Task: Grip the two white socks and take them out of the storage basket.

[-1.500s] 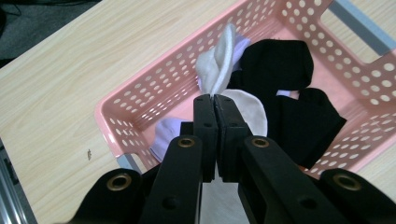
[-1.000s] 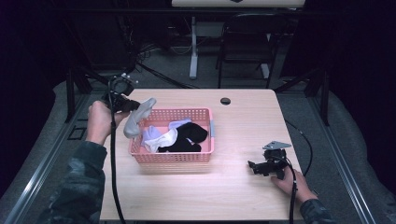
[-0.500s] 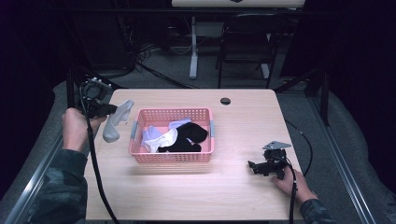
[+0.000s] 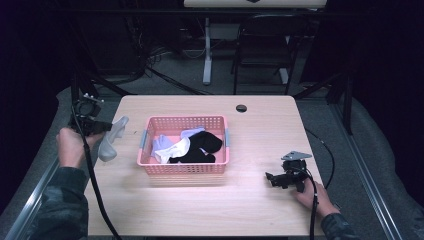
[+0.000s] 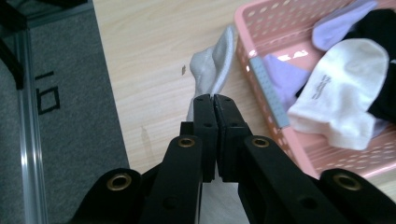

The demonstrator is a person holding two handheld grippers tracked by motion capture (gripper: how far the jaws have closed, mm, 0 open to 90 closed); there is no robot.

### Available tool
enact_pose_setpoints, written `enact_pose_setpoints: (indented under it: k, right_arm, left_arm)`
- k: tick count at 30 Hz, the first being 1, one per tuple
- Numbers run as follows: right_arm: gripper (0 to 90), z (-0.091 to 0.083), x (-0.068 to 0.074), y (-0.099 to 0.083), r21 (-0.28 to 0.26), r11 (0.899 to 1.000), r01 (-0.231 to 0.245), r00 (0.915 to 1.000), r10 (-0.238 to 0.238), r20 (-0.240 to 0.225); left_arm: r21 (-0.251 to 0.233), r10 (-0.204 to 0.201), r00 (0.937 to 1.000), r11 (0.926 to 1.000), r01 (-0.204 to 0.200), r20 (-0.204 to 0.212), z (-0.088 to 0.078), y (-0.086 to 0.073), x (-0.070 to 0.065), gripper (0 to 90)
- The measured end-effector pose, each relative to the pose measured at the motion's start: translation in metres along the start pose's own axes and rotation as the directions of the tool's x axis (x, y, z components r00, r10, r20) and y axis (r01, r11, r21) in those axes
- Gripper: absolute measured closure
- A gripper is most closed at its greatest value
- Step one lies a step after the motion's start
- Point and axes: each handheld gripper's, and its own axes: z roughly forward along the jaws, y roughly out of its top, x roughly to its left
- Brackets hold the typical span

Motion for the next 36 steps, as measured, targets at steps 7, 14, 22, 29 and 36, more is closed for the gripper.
enact_pose_setpoints:
  k: [7, 14, 22, 29, 36]
  right_arm:
    - [0.0, 0.0, 0.0, 0.0, 0.0, 1.0, 0.0, 1.0, 0.0, 0.0]
    - [0.0, 0.0, 0.0, 0.0, 0.0, 1.0, 0.0, 1.0, 0.0, 0.0]
    - [0.0, 0.0, 0.0, 0.0, 0.0, 1.0, 0.0, 1.0, 0.0, 0.0]
    - [0.0, 0.0, 0.0, 0.0, 0.0, 1.0, 0.0, 1.0, 0.0, 0.0]
    - [0.0, 0.0, 0.0, 0.0, 0.0, 1.0, 0.0, 1.0, 0.0, 0.0]
  left_arm:
    - [0.04, -0.044, 0.9989, 0.9983, 0.043, 0.017, 0.026, -0.014, 0.006, 88.3]
    - [0.095, -0.076, 0.9964, 0.9929, 0.072, 0.037, 0.053, -0.025, 0.009, 88.3]
    - [0.152, -0.088, 0.9937, 0.9854, 0.077, 0.069, 0.079, -0.036, 0.01, 88.2]
    - [0.185, -0.116, 0.9889, 0.9778, 0.098, 0.093, 0.1, -0.047, 0.01, 88.1]
    - [0.216, -0.133, 0.9836, 0.9707, 0.105, 0.122, 0.116, -0.056, 0.006, 81.2]
